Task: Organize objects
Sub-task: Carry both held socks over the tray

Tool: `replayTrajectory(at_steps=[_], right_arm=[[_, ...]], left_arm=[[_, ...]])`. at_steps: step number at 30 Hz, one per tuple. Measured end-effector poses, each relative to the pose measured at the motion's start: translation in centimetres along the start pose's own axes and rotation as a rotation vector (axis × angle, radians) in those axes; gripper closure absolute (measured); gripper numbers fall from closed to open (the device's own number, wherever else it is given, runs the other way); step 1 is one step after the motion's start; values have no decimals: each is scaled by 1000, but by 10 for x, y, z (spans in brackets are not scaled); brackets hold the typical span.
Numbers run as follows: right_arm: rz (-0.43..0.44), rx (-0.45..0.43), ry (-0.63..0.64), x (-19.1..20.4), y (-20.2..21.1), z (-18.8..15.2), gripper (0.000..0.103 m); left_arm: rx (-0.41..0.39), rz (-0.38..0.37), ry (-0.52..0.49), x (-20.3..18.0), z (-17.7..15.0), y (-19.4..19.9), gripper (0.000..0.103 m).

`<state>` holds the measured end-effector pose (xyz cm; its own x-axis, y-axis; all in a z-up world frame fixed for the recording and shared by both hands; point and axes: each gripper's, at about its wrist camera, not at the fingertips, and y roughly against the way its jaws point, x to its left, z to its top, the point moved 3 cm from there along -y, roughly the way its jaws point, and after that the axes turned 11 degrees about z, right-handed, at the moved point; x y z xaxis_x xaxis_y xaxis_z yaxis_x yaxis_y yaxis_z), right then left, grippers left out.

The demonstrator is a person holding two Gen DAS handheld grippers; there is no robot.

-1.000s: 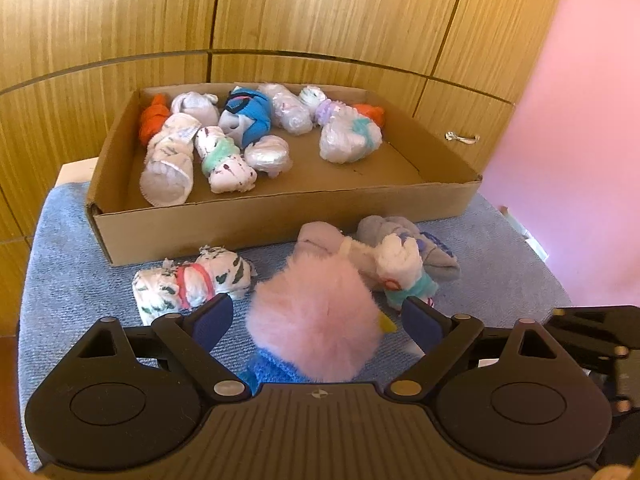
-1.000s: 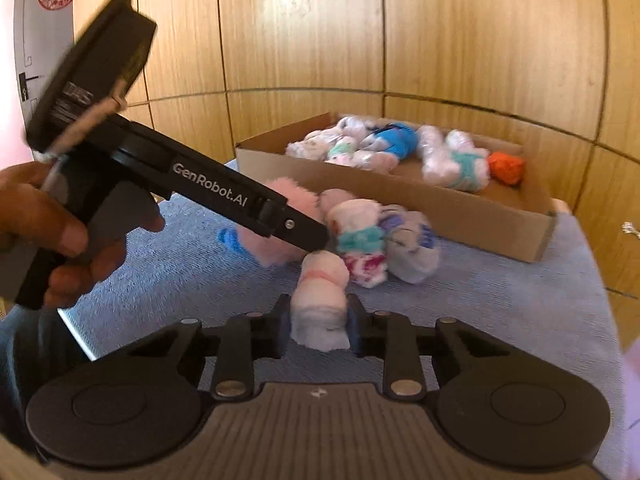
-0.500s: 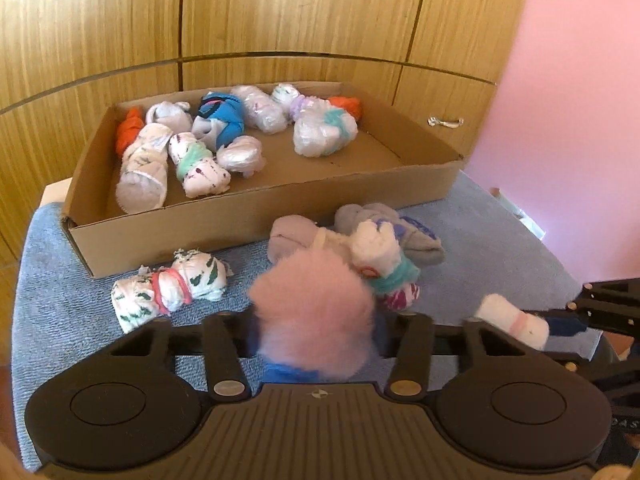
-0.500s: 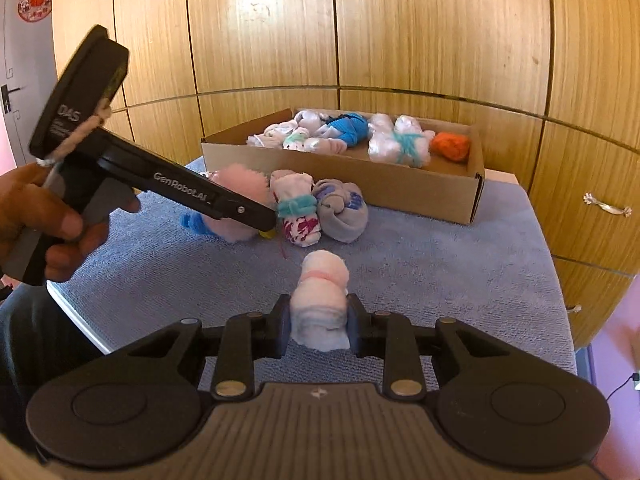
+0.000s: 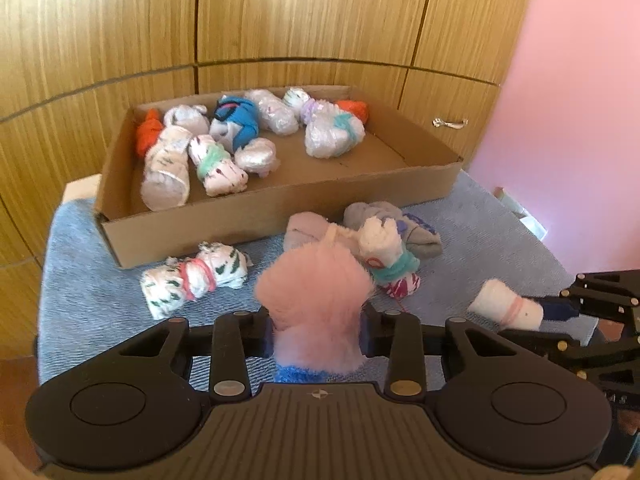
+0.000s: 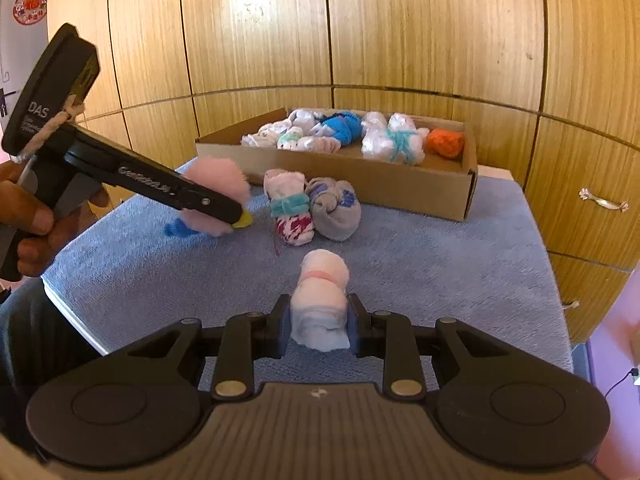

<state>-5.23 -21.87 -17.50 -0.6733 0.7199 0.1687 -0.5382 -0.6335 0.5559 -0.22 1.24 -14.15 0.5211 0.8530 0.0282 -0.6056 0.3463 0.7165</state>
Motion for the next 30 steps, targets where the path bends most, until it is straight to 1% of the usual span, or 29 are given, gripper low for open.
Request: replayTrajectory(at_steps=[3,7,13,17,20,23,30], right_arm=[[-1,-18,-9,-6,9,6,78],[-22,-44,-2,-18,24,23,78],[-63,-78,39,-39,45,59,78],[-69,-93,70,-53,54,88,78],[-73,-102,86,-63,56,109,78],[-79,-107,113,-70,55,124,78],[-77,-84,137,-86,36,139,78]], left_arm=[[-11,-1,-11,1,7,15,60],[-36,-3,-28,0,28,32,60],[-46,-24,-44,-10,63,43,60],[-53,-35,-82,-23,90,44,59],[-53,-51,-105,-35,114,38,59],[-40,-87,-109,-48,134,24,59],[26,-154,-114,-77,159,-30,59]])
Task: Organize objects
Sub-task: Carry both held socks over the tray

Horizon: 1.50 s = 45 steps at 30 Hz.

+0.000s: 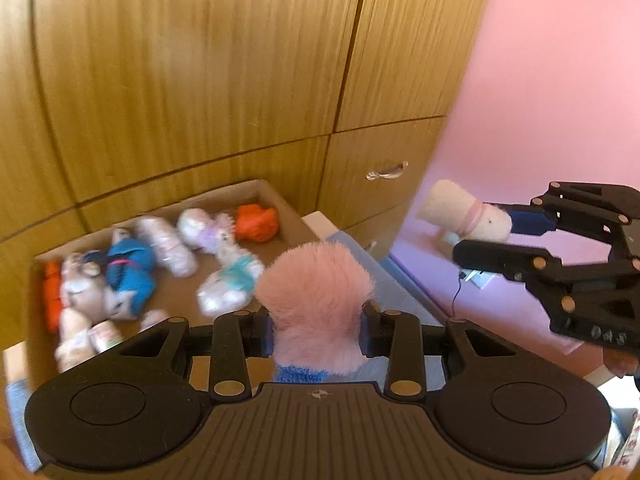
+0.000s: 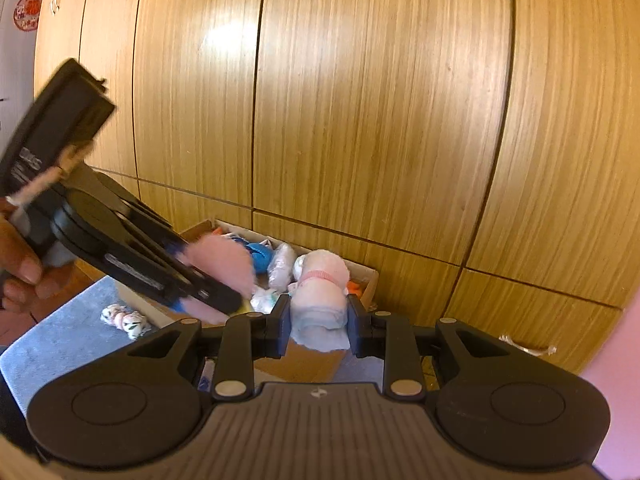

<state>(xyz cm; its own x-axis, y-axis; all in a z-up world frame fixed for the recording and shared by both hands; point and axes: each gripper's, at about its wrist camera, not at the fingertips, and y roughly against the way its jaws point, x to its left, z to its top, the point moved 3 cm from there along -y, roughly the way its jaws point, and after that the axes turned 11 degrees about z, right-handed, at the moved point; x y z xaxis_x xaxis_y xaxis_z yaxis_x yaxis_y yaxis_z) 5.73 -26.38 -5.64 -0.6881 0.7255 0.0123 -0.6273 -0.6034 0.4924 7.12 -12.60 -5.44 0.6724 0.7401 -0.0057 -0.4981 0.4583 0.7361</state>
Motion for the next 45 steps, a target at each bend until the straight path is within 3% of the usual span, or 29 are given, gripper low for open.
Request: replayTrajectory(at_steps=[14,21,33,41,45], right_arm=[[3,68,10,-29,-40,2,77],[13,95,-7,-33,-64,-1,77],[42,176,20,-40,-119,0,77],[51,283,127,-35,-159,-15,77],[64,314,183,-27,-164,-18,77]], left_arm=[[92,-26,42,-1,19,-83,59],[118,40,19,8,14,-113,59],[78,143,32,44,21,-127,59],[90,120,99,64,23,-134,58],[89,140,17,59,24,-133,58]])
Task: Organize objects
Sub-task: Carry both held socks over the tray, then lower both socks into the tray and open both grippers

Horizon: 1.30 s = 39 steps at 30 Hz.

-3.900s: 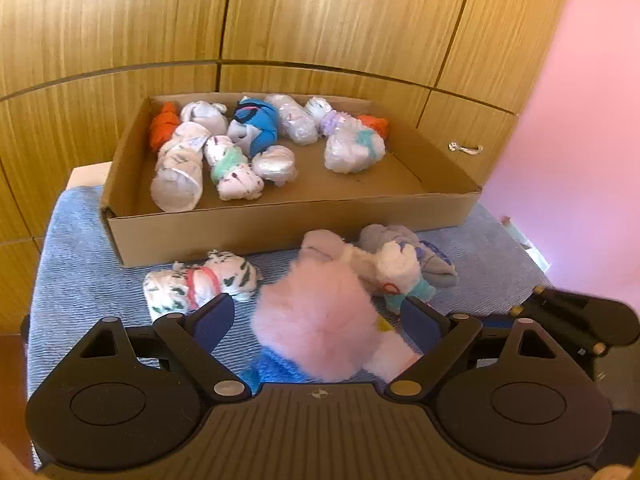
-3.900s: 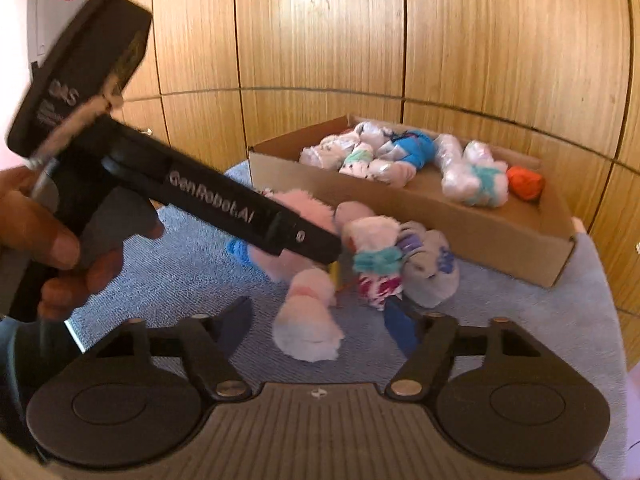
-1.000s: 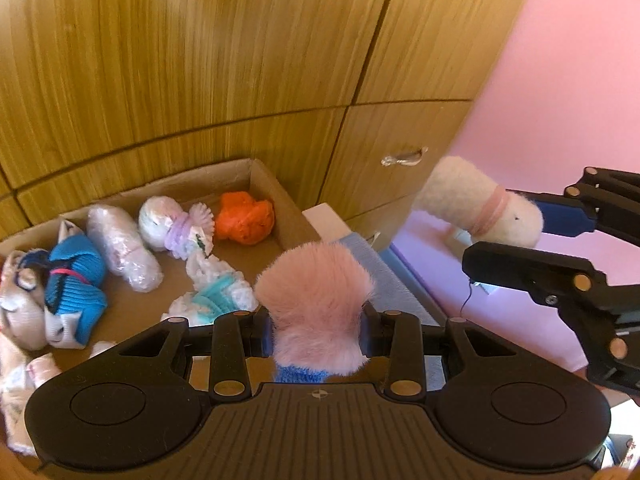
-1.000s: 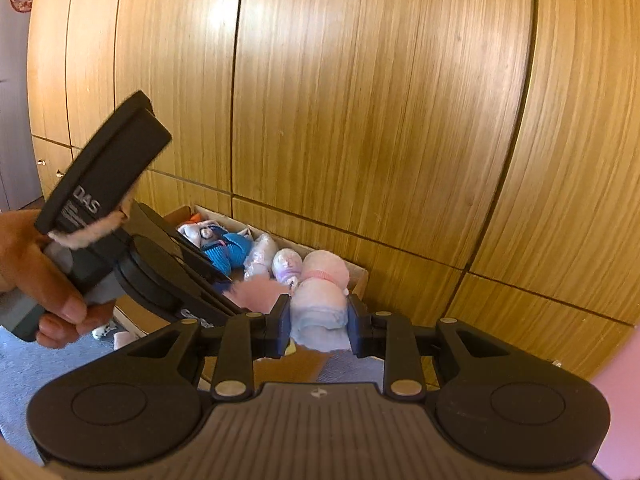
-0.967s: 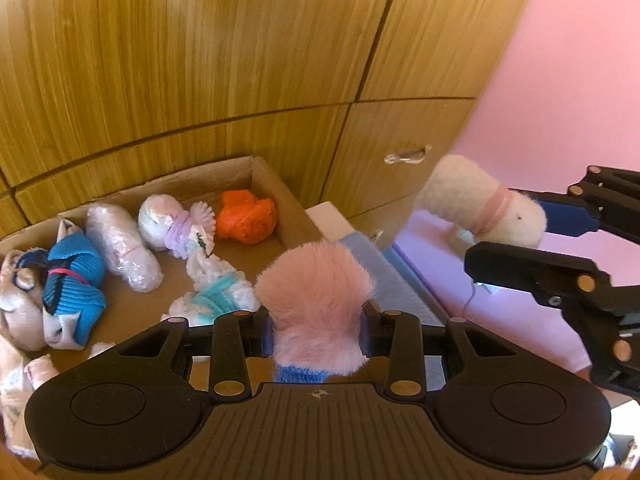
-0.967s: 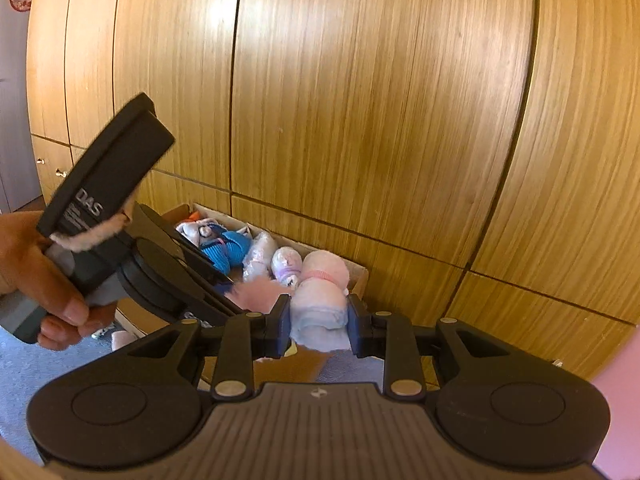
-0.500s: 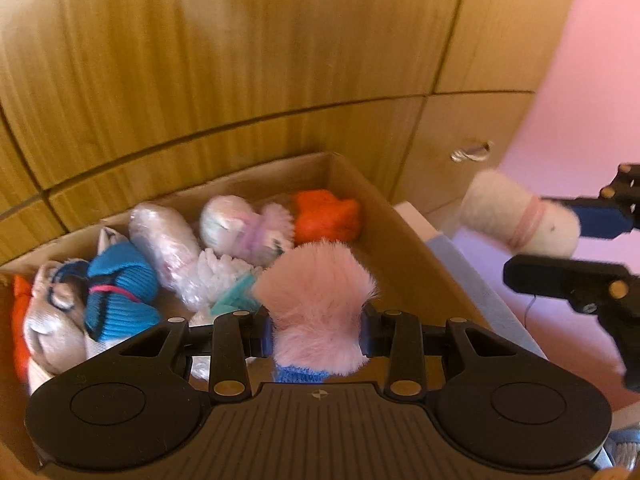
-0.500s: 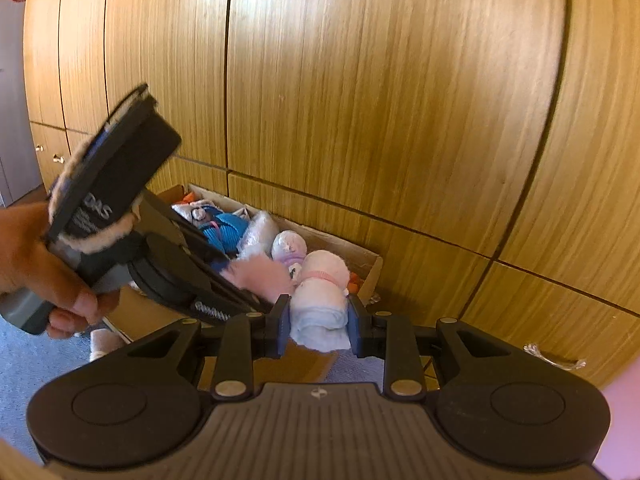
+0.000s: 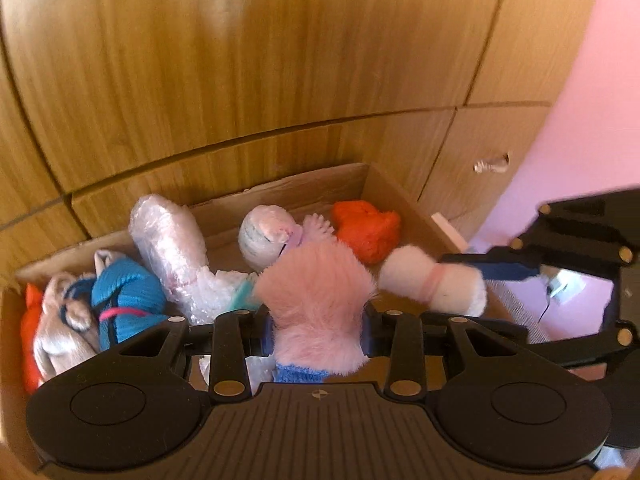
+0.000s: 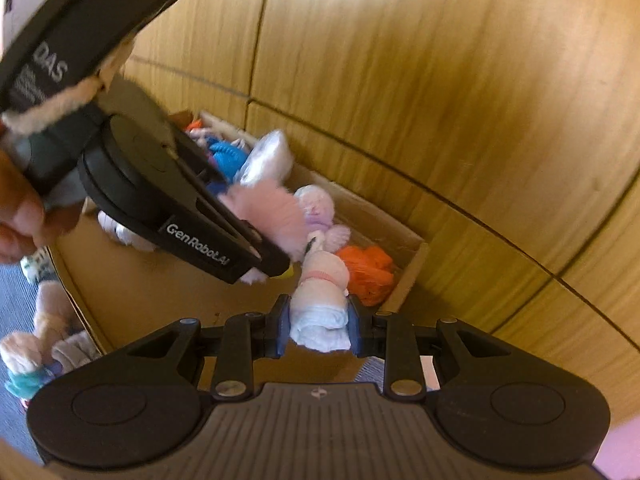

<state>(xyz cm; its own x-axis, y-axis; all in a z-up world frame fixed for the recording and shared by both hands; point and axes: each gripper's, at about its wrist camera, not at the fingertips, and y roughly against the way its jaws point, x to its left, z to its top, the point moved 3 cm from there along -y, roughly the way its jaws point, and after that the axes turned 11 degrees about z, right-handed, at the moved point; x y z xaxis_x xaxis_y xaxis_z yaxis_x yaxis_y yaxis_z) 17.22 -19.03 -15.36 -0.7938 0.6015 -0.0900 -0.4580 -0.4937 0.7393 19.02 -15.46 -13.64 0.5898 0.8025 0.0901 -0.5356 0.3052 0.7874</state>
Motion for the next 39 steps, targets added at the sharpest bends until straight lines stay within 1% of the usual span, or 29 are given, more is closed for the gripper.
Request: replayTrajectory(at_steps=[6,9,12,15,17,19,20,21,22,24,25,28,36,39], right_arm=[[10,48,12,-2,-14,3,77],[17,78,10,-3,-19,2,76],[17,94,9,-2,-20,-2,74],[22,90,2,-3,-22,-3,75],[20,92,8,-1,-24,-3,71],[21,93,13,1,-23,-2,63],[15,94,22,2,-24,-1,62],[13,94,27,3,-23,-1,55],[13,95,32,4,-23,-1,53],[18,102,39,5,-22,-1,51],[21,101,41,5,-22,-1,47],[19,99,54,8,-19,0,38],[-2,93,63,9,-13,6,31],[-4,83,53,11,-8,6,29]], left_arm=[[5,16,-108,-14,0,-3,57],[30,14,-153,-19,-5,-7,56],[47,34,-196,-21,-9,-12,52],[60,18,-162,-15,-11,-14,50],[74,9,-147,-12,-12,-15,48],[82,6,-131,-10,-11,-16,47],[83,12,-127,-9,-11,-16,47],[83,16,-125,-9,-11,-15,47],[83,17,-119,-9,-11,-14,45],[84,20,-102,-7,-12,-9,39],[84,15,-92,-7,-12,-7,33],[88,-4,-68,-8,-13,-2,25],[90,-15,-17,-6,-12,11,17],[83,-11,-16,-7,-12,20,14]])
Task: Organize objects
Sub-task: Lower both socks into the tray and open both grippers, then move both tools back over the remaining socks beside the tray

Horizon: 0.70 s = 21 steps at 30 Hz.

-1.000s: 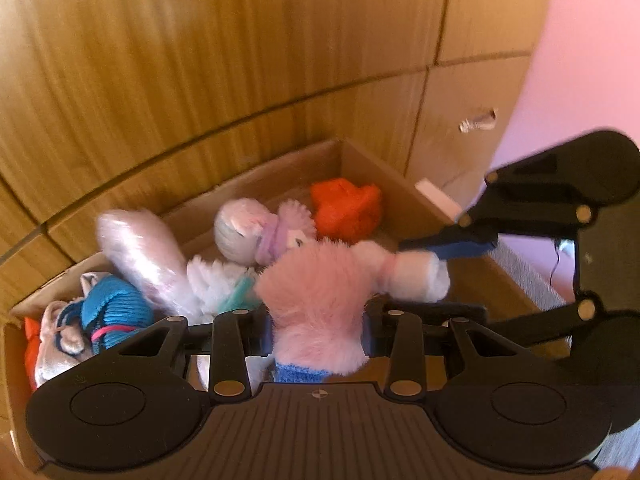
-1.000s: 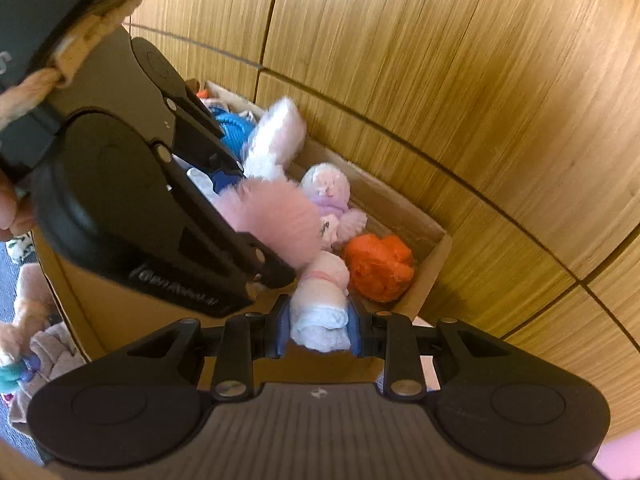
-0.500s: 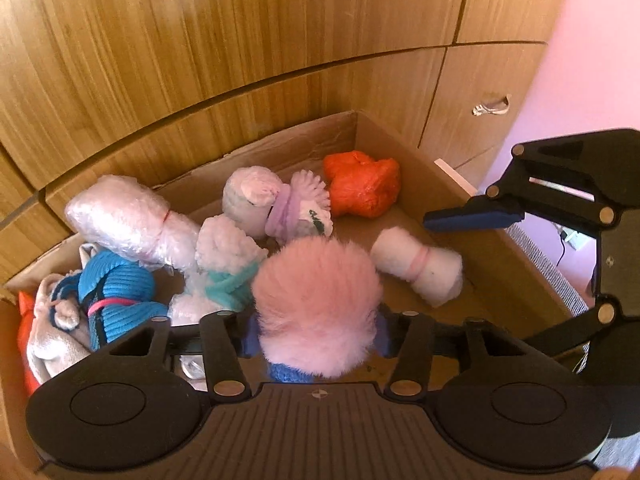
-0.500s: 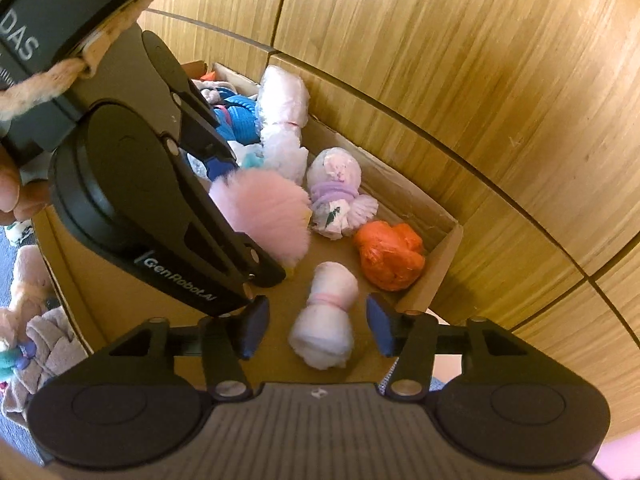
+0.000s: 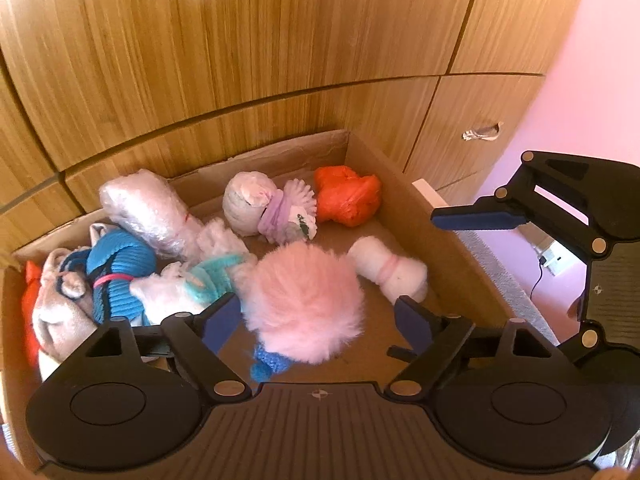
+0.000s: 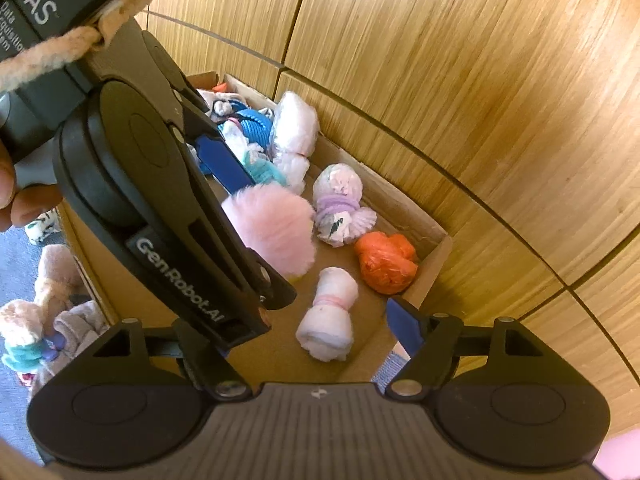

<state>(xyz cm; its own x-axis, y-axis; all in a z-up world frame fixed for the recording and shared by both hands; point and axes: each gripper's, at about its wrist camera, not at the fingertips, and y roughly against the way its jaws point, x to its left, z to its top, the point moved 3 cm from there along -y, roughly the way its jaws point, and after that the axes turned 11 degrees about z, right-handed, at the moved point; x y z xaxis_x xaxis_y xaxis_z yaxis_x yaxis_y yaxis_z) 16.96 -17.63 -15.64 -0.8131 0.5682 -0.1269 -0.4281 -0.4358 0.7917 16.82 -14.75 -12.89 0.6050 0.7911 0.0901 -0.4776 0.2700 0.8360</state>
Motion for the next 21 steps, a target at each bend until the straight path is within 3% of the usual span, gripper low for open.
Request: replayTrajectory(at_steps=[5,14,21], right_arm=[[-18,-4,-9,5,10,-2,28],[-27,-49,-27,16,37,2,23],[-18,-130,-53,39,64,-6,20]], left_arm=[[-23,8,4,0,-3,15,4],[-47,5,63,18,-21,51,1],[-106,22,175,55,-67,97,1]])
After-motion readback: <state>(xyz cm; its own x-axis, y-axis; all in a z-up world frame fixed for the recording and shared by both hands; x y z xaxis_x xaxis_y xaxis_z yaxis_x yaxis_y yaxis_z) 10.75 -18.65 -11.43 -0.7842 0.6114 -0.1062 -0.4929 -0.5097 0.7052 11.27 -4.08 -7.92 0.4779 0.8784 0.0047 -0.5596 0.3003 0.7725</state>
